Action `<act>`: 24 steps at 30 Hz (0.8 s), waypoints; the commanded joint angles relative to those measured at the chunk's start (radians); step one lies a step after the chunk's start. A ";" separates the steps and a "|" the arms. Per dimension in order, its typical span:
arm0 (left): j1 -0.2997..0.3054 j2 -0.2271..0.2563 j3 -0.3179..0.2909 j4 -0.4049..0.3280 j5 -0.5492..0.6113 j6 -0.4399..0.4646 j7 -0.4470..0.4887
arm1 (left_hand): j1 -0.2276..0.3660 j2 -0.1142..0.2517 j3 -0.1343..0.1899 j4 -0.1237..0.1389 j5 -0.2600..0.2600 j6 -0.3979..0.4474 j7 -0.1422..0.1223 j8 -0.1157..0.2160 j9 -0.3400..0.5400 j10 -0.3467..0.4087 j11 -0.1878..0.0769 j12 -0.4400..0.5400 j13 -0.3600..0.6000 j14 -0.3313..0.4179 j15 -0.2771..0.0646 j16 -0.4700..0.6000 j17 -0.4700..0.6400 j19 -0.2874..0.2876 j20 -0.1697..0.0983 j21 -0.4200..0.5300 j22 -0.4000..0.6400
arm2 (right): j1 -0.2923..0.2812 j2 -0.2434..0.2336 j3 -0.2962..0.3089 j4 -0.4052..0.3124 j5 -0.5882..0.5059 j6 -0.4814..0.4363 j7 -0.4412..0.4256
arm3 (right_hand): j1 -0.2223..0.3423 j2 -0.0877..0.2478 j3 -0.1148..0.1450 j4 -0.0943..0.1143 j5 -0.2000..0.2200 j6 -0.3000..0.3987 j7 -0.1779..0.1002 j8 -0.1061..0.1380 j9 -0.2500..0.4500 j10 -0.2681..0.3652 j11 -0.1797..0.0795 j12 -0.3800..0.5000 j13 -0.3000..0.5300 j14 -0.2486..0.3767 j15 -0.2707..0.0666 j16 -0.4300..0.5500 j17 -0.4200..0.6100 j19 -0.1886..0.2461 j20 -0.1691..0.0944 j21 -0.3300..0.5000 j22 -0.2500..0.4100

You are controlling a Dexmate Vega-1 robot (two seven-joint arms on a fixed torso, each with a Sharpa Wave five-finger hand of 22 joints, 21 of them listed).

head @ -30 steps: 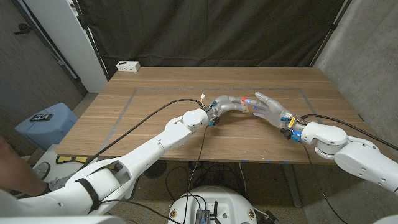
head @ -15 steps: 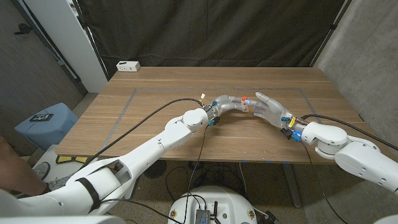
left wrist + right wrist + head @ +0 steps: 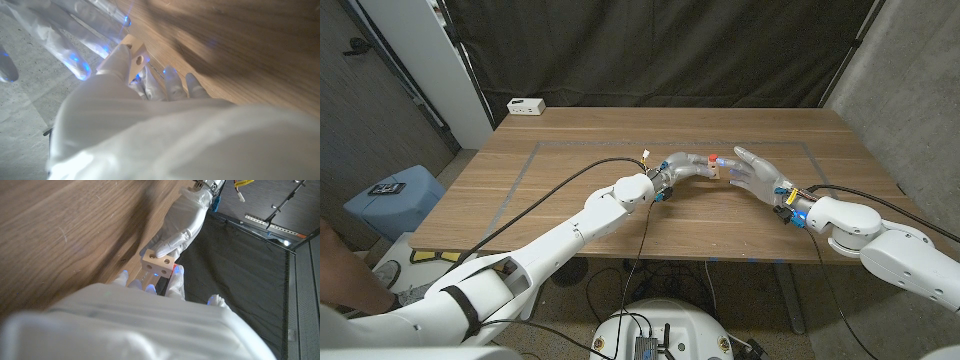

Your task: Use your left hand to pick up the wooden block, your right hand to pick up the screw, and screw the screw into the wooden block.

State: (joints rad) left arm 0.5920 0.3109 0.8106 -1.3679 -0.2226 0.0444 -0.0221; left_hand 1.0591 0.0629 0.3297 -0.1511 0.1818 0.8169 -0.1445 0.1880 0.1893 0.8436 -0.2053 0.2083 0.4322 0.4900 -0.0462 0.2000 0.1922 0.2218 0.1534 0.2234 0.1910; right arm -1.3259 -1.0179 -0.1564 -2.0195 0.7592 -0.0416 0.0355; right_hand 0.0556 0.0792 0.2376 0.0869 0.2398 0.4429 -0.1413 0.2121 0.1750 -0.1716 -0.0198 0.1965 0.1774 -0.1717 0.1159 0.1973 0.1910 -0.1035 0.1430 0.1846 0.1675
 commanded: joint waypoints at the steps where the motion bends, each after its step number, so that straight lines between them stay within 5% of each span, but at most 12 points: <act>1: 0.009 0.011 -0.008 -0.014 0.004 -0.008 0.005 | -0.005 0.019 -0.001 0.006 0.010 -0.016 -0.009 -0.003 0.004 -0.011 -0.006 0.019 0.012 -0.009 -0.038 0.008 0.003 0.004 0.008 0.003 0.003 | -0.009 0.016 0.011 0.003 -0.014 0.014 -0.028 | -0.002 0.008 0.006 0.001 -0.002 0.019 -0.001 0.004 0.001 -0.099 0.003 0.007 0.001 -0.189 0.003 0.005 0.002 -0.001 -0.003 0.008 0.003; 14: 0.013 0.038 -0.019 -0.038 0.006 -0.016 -0.005 | -0.014 0.023 -0.007 0.009 0.017 -0.036 -0.014 -0.005 0.004 -0.031 -0.011 0.009 0.010 -0.020 -0.040 0.008 0.003 0.001 0.009 0.002 0.004 | -0.001 0.049 0.002 0.010 -0.045 0.034 -0.059 | -0.001 0.007 0.006 0.000 0.000 -0.004 -0.024 -0.013 0.001 -0.097 0.012 0.003 0.002 -0.185 0.004 0.005 0.003 0.001 -0.003 0.008 0.003; 24: 0.001 0.054 -0.026 -0.030 0.000 -0.043 -0.043 | -0.017 0.026 -0.009 0.009 0.020 -0.054 -0.019 -0.007 0.005 -0.041 -0.011 0.005 0.010 -0.025 -0.040 0.008 0.003 0.000 0.011 0.002 0.004 | 0.018 0.085 -0.016 0.008 -0.080 0.053 -0.095 | 0.006 0.006 0.009 -0.003 0.006 -0.118 -0.067 -0.049 0.002 -0.102 0.019 -0.004 0.003 -0.180 0.007 0.005 0.003 0.014 -0.008 0.010 0.003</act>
State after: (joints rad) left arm 0.6026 0.3451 0.7933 -1.3972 -0.2176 0.0215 -0.0349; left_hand 1.0426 0.0782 0.3228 -0.1438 0.1929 0.7695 -0.1649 0.1803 0.1893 0.8080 -0.2159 0.2083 0.4322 0.4691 -0.0466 0.2036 0.1934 0.2181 0.1570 0.2234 0.1933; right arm -1.3247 -0.9665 -0.1557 -2.0116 0.7128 -0.0080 -0.0261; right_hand 0.0556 0.0792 0.2376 0.0869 0.2398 0.3495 -0.2012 0.1720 0.1749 -0.1716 -0.0123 0.1965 0.1774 -0.1718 0.1158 0.1973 0.1911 -0.0965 0.1359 0.1895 0.1675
